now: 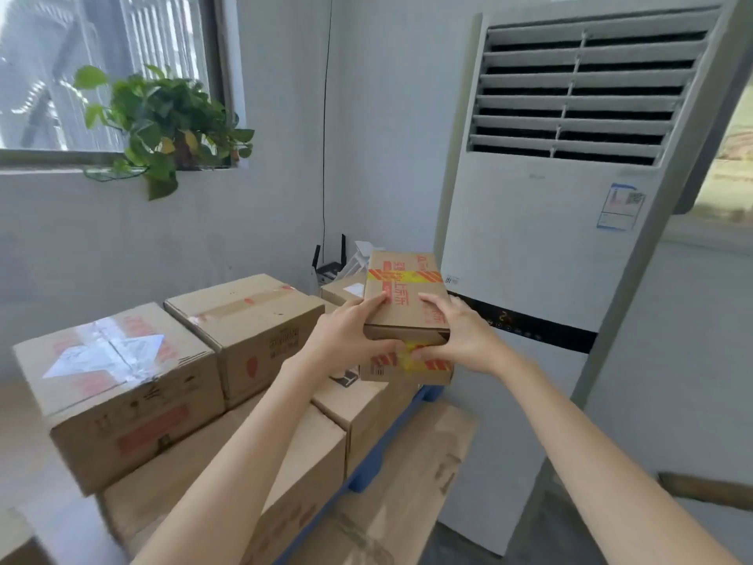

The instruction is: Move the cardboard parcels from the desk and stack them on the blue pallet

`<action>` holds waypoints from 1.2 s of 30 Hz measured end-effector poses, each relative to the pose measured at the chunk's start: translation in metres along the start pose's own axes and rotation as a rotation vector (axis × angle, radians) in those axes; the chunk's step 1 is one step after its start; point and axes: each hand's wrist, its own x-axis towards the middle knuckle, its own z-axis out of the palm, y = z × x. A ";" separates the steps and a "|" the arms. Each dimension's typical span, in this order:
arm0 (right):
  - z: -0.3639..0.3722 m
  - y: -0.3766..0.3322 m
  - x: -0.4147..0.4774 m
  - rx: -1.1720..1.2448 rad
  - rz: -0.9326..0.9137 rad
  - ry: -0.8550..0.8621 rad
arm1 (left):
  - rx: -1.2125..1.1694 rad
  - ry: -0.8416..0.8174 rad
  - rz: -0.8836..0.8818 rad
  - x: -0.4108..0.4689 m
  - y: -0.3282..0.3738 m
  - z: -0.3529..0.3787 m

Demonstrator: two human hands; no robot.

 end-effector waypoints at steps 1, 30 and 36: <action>-0.001 0.006 0.016 -0.007 -0.011 -0.005 | 0.012 0.002 -0.009 0.016 -0.007 0.003; 0.125 0.123 0.368 0.215 -0.551 -0.520 | 0.067 0.145 -0.679 0.191 -0.153 0.067; 0.158 0.128 0.387 0.244 -0.600 -0.581 | 0.299 0.122 -0.721 0.191 -0.163 0.072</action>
